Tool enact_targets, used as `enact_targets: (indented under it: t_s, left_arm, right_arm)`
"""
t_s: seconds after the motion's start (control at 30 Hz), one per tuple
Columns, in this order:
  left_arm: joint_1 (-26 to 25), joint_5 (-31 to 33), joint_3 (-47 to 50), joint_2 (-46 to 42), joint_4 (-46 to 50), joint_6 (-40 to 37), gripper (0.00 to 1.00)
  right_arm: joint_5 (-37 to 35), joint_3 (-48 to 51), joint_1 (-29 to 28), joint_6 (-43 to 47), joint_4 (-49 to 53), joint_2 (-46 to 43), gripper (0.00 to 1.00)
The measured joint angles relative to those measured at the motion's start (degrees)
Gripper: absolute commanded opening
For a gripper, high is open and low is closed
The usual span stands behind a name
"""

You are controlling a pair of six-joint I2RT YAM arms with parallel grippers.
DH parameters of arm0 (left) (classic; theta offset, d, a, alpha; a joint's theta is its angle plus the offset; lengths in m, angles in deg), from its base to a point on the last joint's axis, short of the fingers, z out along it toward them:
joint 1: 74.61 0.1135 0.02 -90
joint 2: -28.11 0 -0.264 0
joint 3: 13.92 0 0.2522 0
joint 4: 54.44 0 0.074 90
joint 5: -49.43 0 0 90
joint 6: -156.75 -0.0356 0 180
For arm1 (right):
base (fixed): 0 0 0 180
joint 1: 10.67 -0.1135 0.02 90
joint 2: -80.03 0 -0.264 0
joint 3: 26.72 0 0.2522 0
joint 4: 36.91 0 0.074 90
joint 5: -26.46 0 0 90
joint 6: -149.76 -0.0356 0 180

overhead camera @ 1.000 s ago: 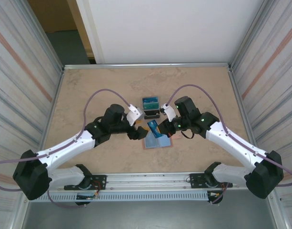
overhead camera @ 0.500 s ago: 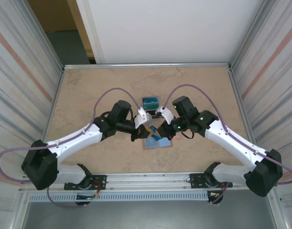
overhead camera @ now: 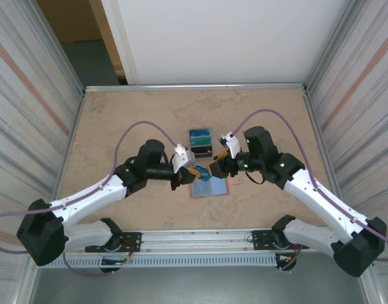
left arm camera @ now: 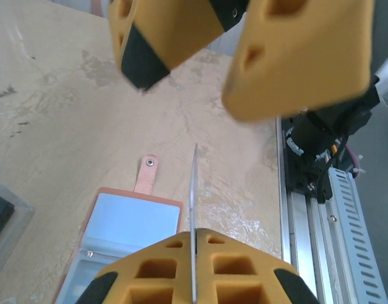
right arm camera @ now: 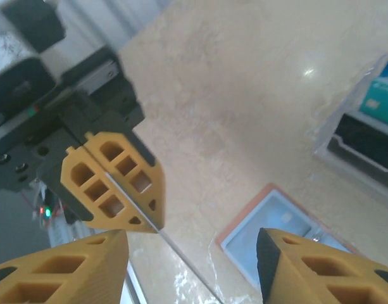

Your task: Take the credit cards out of the card holder

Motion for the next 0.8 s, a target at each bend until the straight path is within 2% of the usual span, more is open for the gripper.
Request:
enact_targets:
  t_s: [0.23, 0.4, 0.6, 0.7, 0.77, 0.8]
  left_arm:
    - [0.92, 7.85, 9.38, -10.78, -10.12, 12.81, 0.00]
    - [1.18, 10.67, 12.68, -16.02, -16.74, 20.65, 0.00]
    - [1.18, 9.99, 13.16, -15.85, -22.97, 27.74, 0.00]
    - [1.18, 8.85, 13.42, -13.84, -26.71, 30.82, 0.00]
    - [1.18, 7.76, 13.42, -12.02, -29.18, 32.57, 0.00]
    - [1.18, 7.06, 13.42, -11.08, -30.27, 33.42, 0.00]
  right_arm:
    - [-0.52, 12.48, 4.42, -11.17, -14.75, -10.29, 0.63]
    - [3.87, 16.65, 2.97, -16.50, -23.56, -8.17, 0.63]
    - [7.56, 16.68, -1.88, -17.25, -30.10, -3.89, 0.61]
    - [8.68, 15.54, -3.19, -16.85, -31.50, -2.21, 0.56]
    - [9.42, 14.36, -3.41, -16.70, -32.22, -1.27, 0.46]
    - [9.68, 13.73, -3.43, -16.70, -32.50, -0.87, 0.38]
